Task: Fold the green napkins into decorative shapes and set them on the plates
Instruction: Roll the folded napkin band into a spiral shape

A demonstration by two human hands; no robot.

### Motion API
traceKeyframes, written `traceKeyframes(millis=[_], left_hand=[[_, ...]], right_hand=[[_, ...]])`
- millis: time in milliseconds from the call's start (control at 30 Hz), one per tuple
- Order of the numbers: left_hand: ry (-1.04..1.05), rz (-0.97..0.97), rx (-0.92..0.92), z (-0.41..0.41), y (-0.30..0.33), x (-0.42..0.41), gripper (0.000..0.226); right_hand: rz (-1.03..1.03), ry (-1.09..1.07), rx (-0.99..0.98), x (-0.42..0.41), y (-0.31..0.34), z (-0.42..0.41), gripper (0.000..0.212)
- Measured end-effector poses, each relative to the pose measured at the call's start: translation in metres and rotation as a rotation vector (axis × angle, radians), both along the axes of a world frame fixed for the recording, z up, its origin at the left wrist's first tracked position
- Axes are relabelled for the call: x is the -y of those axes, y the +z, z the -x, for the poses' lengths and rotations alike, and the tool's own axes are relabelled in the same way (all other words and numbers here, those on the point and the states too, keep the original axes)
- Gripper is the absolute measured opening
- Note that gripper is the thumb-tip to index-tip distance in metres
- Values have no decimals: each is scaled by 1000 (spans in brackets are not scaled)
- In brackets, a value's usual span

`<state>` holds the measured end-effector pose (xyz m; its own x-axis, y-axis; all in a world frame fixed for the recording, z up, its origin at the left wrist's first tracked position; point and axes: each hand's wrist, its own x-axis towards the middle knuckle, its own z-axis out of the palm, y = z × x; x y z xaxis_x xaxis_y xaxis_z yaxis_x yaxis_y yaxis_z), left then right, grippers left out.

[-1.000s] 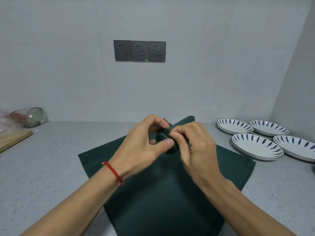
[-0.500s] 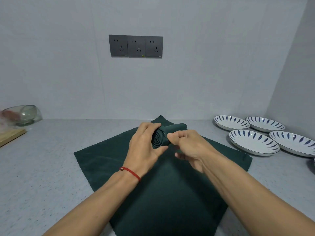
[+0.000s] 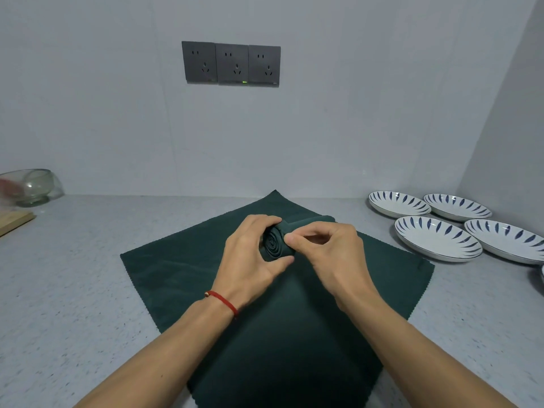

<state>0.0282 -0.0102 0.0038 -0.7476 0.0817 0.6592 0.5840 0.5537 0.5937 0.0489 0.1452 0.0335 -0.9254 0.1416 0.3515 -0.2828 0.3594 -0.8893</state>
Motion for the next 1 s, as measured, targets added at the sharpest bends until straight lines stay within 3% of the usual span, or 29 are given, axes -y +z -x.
traceKeyframes(millis=[133,200,300,367,467,567,667,800,900,1000], left_hand=[[-99,-120,117,-7,-4,-2,60],[-117,-228,210,-10,-10,-2,57],[-127,-355,374,-12,-19,1,54],[-192,-426,495,-16,-22,2,54],[-279,-464,621,-26,-23,0,53],[-294,-485,649,-29,-25,-1,53],[-291,-453,645,-25,-29,1,54],[-309,-370,666,-25,-38,1,56],[-245,-142,574,-25,-37,4,56],[-52,112,343,-37,-26,-2,62]], right_hand=[[18,14,95,-8,-7,10,29],[5,20,70,-14,-8,13,30],[102,-157,-3,-34,0,19,27],[129,-246,177,-51,8,25,40],[7,-106,552,-62,10,31,65],[-75,-36,575,-62,12,32,71],[29,54,467,-59,17,32,65],[-209,169,298,-46,12,34,39],[-319,257,259,-37,14,34,44],[-433,383,281,-28,18,33,44]])
